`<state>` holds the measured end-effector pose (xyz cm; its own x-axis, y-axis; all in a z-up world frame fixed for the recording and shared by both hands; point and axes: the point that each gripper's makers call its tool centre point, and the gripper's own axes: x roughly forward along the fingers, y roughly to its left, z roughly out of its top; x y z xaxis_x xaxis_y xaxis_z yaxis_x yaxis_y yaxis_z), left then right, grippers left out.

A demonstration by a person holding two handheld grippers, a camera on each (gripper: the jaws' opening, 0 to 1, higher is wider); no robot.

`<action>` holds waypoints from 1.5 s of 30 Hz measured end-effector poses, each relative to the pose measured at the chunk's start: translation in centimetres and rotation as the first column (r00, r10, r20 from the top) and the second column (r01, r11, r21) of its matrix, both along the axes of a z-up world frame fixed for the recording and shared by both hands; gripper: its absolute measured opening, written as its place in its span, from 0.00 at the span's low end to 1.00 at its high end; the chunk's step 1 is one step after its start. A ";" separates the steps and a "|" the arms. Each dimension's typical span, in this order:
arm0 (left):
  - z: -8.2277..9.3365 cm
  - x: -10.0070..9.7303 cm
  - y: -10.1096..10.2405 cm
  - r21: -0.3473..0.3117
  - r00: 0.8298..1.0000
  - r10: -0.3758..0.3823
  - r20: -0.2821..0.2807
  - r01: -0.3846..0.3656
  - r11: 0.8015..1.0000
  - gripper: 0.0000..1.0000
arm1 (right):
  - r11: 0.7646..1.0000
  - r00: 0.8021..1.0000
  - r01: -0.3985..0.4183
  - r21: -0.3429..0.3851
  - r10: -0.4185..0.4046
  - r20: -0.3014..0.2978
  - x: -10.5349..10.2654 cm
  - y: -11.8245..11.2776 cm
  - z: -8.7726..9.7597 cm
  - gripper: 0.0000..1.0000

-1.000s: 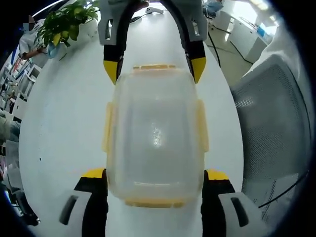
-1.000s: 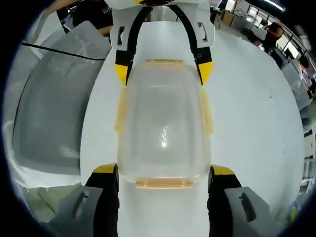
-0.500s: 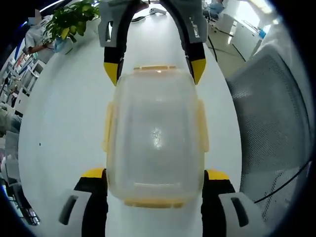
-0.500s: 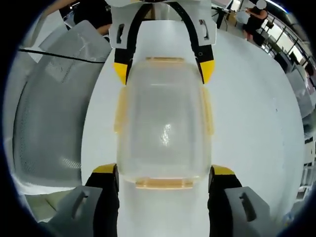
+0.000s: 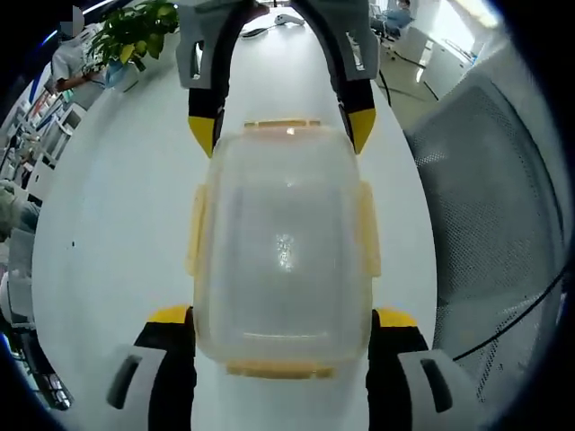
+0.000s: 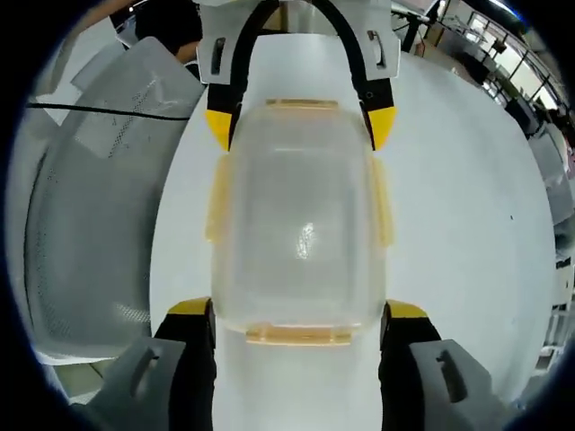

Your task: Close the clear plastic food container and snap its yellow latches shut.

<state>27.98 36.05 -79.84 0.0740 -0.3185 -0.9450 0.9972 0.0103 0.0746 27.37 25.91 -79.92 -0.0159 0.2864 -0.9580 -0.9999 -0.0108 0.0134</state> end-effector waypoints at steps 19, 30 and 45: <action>0.0 -0.1 0.4 -0.013 1.000 -0.004 -0.006 0.004 1.000 0.76 | 1.000 1.000 -0.026 -0.017 0.026 -0.001 -0.1 0.7 -0.7 0.75; -0.1 0.8 0.6 0.003 1.000 -0.010 -0.008 0.010 1.000 0.76 | 1.000 1.000 -0.022 -0.003 0.022 -0.001 0.8 0.9 -0.7 0.75; -0.1 4.3 0.2 -0.014 1.000 -0.016 -0.011 0.016 1.000 0.76 | 1.000 1.000 -0.019 -0.001 0.019 0.000 4.1 0.6 -0.7 0.75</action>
